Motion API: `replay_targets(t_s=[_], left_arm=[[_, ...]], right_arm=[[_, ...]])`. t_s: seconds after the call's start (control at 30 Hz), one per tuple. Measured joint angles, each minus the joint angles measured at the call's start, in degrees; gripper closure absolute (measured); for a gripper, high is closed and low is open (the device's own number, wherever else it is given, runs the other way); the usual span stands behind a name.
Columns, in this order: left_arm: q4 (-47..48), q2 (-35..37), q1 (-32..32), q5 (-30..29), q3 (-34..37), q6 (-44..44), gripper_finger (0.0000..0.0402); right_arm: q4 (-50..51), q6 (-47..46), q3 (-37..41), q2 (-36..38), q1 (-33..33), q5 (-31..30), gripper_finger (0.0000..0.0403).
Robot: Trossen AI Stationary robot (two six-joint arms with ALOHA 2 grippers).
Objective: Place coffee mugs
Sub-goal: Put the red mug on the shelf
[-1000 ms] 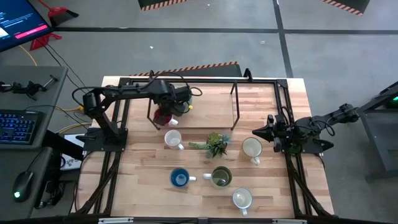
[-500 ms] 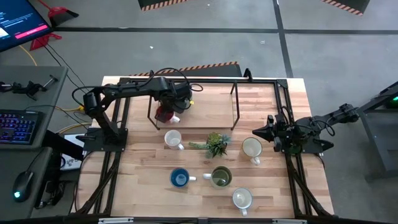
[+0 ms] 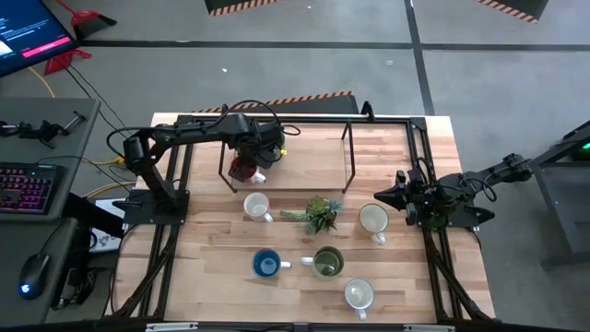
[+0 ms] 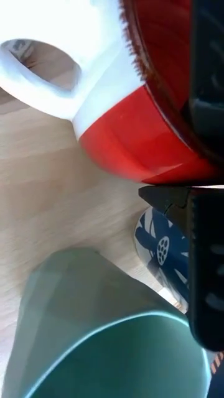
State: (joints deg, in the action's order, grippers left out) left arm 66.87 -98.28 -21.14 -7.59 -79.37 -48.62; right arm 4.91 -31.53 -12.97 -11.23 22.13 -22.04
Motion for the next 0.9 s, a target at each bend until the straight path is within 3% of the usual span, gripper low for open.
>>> replay_targets(t_s=[0.2,0.5,0.9], left_arm=[[-0.07,0.02,-0.33,-0.62,0.00,-0.07,0.0373],[-0.09,0.04,-0.33,-0.64,0.00,0.27,0.0379],[-0.47,0.09,-0.98,-0.91,-0.07,2.59,0.0356]], right_arm=[[0.00,-0.74,0.00,0.01,-0.02,0.26,0.0402],[-0.01,-1.08,0.00,0.01,0.00,0.98,0.0402],[0.00,-1.05,0.00,0.01,-0.01,1.07,0.0402]])
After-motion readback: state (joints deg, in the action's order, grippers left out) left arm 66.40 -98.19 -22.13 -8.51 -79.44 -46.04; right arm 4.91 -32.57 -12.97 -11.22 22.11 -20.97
